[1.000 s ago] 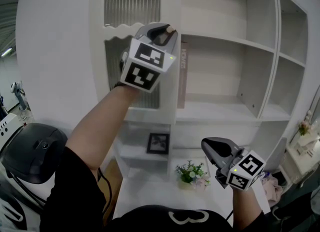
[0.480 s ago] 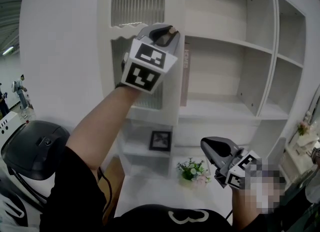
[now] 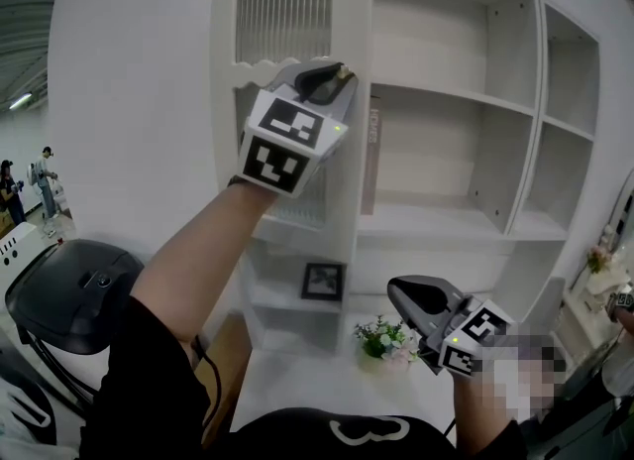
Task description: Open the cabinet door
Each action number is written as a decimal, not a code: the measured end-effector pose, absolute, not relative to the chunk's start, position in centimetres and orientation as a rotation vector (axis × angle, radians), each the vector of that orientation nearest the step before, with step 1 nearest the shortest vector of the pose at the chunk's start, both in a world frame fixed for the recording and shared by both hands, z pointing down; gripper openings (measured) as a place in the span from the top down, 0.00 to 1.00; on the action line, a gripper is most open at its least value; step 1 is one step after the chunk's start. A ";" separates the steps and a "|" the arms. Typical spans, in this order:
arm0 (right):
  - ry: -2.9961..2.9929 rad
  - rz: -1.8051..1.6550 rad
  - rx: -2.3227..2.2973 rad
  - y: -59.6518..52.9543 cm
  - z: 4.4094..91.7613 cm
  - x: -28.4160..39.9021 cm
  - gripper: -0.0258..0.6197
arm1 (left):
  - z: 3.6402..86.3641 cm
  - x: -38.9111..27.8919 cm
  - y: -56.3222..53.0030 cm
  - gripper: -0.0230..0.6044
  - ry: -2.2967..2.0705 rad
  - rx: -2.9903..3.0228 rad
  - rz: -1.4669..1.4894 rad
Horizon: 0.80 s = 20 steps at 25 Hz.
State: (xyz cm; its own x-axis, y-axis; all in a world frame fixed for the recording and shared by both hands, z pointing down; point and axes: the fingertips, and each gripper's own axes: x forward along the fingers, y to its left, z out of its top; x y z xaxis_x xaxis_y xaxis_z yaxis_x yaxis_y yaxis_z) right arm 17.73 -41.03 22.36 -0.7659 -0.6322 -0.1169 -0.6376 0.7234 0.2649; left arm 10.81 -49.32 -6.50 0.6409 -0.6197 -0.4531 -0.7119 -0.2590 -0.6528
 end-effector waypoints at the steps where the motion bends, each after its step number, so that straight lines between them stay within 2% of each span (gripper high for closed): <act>1: 2.899 0.459 -1.066 -40.9 22.3 17.6 0.96 | -6.5 10.7 -49.0 0.84 1.041 -1.969 0.133; 20: 2.863 0.497 -1.037 -38.5 20.8 14.4 0.96 | -6.5 6.2 -43.1 0.84 0.962 -2.108 0.222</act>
State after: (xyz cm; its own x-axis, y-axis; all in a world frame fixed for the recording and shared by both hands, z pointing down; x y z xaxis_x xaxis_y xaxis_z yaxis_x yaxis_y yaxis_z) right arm 14.36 -38.47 20.79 -0.7726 -0.6143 -0.1602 -0.6324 0.7224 0.2797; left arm 6.24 -43.08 -6.50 0.6967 -0.5615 -0.4464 -0.7005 -0.3986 -0.5920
